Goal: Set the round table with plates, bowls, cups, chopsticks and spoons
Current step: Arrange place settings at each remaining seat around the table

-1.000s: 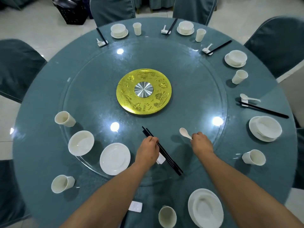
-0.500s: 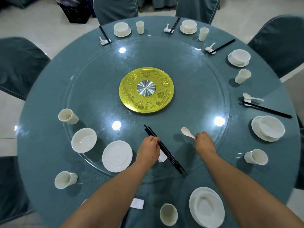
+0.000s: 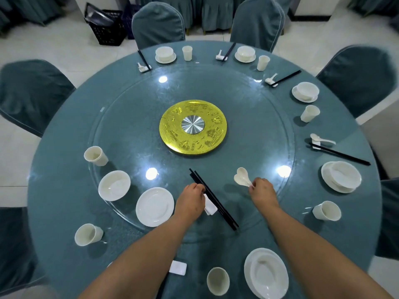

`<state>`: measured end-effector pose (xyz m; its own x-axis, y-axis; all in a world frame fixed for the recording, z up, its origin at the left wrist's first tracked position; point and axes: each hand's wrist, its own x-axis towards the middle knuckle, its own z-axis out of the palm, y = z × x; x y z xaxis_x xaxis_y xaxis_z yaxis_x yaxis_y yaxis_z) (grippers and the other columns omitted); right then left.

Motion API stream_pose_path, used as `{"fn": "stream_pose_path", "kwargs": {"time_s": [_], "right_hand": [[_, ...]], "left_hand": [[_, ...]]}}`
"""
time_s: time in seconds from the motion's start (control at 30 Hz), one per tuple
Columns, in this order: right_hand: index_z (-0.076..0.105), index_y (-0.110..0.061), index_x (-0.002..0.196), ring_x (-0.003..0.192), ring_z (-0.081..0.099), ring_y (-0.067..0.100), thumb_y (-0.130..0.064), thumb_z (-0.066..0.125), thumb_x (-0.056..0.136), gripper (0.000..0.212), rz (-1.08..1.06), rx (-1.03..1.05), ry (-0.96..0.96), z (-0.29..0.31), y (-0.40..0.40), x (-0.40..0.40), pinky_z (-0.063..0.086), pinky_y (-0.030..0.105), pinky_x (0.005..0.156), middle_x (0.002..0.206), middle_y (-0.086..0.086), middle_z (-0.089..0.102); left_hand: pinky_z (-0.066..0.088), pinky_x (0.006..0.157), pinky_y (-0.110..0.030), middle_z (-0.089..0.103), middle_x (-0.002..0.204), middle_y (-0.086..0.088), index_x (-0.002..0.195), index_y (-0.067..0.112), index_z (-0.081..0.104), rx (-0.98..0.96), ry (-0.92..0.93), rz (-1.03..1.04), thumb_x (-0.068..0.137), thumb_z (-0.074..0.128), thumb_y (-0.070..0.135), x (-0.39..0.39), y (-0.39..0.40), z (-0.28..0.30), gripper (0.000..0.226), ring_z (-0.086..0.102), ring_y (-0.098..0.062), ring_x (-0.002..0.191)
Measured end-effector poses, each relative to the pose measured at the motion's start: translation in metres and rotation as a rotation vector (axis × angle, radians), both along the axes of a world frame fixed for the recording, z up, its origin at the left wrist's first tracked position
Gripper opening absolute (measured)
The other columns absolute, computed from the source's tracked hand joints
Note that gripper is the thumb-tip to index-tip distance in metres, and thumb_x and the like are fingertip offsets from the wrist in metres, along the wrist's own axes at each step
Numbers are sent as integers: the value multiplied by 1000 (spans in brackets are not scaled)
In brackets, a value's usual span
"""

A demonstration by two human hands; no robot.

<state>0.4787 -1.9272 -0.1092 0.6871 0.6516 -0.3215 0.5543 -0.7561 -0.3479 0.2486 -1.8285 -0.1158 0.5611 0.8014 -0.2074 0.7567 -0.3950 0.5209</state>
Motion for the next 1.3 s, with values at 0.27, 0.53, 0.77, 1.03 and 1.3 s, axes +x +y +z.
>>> {"fn": "stream_pose_path", "kwargs": {"time_s": [0.27,0.53,0.77,1.03,1.3], "right_hand": [[60,-5,88,83,59,31,-17,53,92,15,33,86,11,46,-9,-45,45,33,67,90,12,63],[66,-3,93,89,62,32,-16,55,91,17,105,142,100,73,-34,-140,46,34,73,89,13,68],[62,-8,92,76,55,23,-19,59,88,12,26,166,277,64,-54,-233,40,25,64,90,9,67],[56,-11,75,77,59,27,-20,54,86,14,14,-48,411,34,-87,-305,45,30,65,81,10,63],[68,-7,102,100,66,28,-21,53,86,26,-67,-239,419,-14,-108,-329,42,24,67,105,11,71]], "left_hand": [[52,84,-39,60,114,-1,110,15,63,10,13,24,95,42,18,-17,-16,36,26,55,-23,106],[50,92,-38,60,121,-5,119,12,64,-11,10,85,95,45,21,-83,-59,50,31,56,-24,110],[49,90,-38,60,116,-8,112,8,64,-40,6,159,94,45,15,-144,-86,54,27,57,-27,104],[44,98,-31,60,123,-7,118,11,63,-95,-30,253,92,47,16,-215,-112,36,31,57,-23,113],[42,99,-29,60,120,-7,117,11,63,-164,-80,195,91,49,14,-238,-145,14,30,58,-21,110]]}}
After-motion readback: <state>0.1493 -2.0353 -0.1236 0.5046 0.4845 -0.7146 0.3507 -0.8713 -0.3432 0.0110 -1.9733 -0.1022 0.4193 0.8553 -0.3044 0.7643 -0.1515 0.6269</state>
